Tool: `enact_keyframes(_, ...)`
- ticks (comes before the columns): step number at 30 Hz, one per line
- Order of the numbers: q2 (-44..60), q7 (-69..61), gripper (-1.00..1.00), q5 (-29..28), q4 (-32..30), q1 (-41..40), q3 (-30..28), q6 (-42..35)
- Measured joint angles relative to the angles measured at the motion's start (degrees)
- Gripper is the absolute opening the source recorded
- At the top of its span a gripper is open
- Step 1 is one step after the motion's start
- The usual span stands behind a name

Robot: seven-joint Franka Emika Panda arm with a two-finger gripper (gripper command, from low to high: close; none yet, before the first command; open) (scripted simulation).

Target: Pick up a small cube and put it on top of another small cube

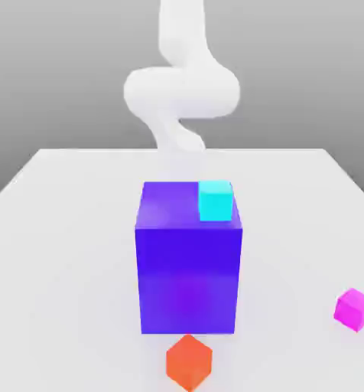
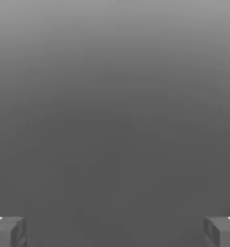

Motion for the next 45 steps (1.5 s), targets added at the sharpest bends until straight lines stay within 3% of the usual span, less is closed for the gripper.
enact_keyframes(11,23.0,-0.2,0.00,1.1,-4.8,7.5,9.1,10.0)
enact_keyframes(19,39.8,3.5,0.00,-3.6,-8.3,14.0,15.6,17.1)
enact_keyframes(25,52.9,8.8,0.00,-10.6,-10.6,20.1,16.3,22.2)
enact_keyframes(30,63.3,14.0,0.00,-17.5,-8.9,25.2,10.9,29.4)
enact_keyframes(31,64.9,14.7,-1.00,-18.5,-8.6,26.0,10.0,30.5)
enact_keyframes(38,65.0,14.9,-1.00,-18.7,-8.6,26.0,9.9,30.7)
enact_keyframes(43,56.2,10.2,-1.00,-12.4,-10.6,22.3,14.9,24.0)
enact_keyframes(45,56.1,10.4,-1.00,-11.3,-7.9,21.9,15.0,21.3)
